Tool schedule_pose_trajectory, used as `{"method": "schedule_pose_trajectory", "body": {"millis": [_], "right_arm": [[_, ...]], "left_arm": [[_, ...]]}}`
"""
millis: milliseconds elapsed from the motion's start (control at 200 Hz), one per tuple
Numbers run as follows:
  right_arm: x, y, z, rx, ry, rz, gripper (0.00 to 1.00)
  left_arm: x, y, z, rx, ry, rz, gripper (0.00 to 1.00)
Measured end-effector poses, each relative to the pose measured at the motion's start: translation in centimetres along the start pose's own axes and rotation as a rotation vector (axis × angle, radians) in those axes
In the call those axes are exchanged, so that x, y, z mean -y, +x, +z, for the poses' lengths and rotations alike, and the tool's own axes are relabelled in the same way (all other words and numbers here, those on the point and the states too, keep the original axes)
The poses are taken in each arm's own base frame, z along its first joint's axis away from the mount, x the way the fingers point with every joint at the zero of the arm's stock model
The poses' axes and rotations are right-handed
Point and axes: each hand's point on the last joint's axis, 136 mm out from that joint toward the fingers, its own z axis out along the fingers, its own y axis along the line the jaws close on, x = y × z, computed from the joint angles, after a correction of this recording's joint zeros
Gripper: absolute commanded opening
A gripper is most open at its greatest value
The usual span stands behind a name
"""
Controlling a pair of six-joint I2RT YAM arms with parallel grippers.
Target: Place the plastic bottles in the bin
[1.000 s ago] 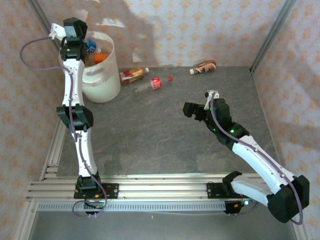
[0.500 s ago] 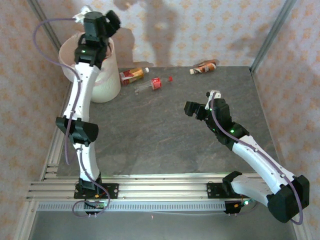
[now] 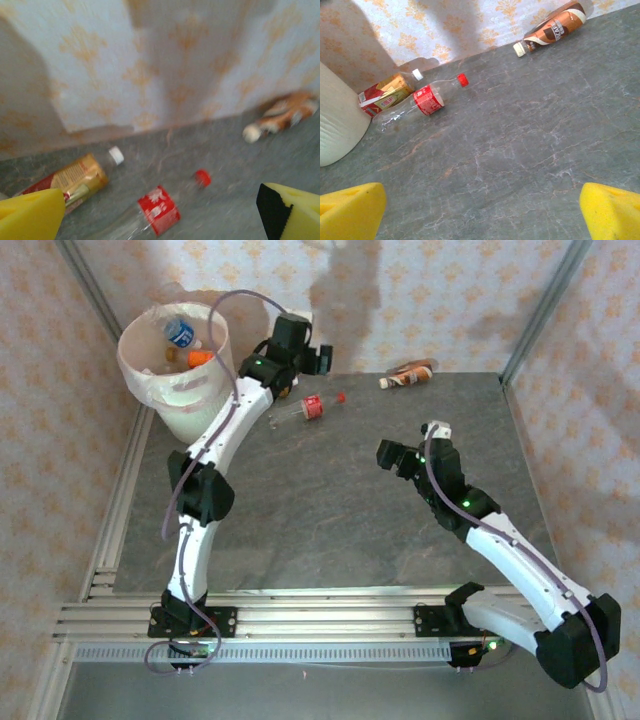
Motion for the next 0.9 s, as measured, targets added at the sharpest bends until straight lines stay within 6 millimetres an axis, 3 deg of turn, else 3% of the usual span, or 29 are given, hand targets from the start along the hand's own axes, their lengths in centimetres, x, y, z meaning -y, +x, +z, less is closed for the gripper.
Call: {"method": "schedule_pose_trajectory", "body": {"millis": [105, 235, 425, 575, 726, 901], "right_arm": [[0.4, -0.1, -0.3, 0.005, 0.02, -0.002, 0.99], [0.8, -0.2, -0.5, 0.012, 0.036, -0.002, 1.0], [1.0, -0.1, -0.6, 0.009, 0.047, -0.007, 0.99], [1.3, -0.1, -0.6, 0.007, 0.057, -0.012, 0.99], [1.5, -0.2, -0.6, 0.012, 0.068, -0.012, 0.99], [1.6, -0.2, -0.5, 0.014, 0.074, -0.009, 0.99]], "left_arm": [[-0.1, 4.6, 3.5, -0.112, -0.018, 0.101, 1.0], [-0.7, 8.9, 6.3, -0.22, -0.029, 0.22, 1.0], [-1.4, 11.7, 9.8, -0.296, -0.031, 0.364, 1.0], [-1.6, 15.1, 11.9, -0.369, -0.003, 0.43, 1.0], [-1.8, 17.6, 13.0, -0.421, 0.017, 0.462, 0.99], [-1.6, 19.6, 13.1, -0.479, 0.047, 0.49, 0.89]]}}
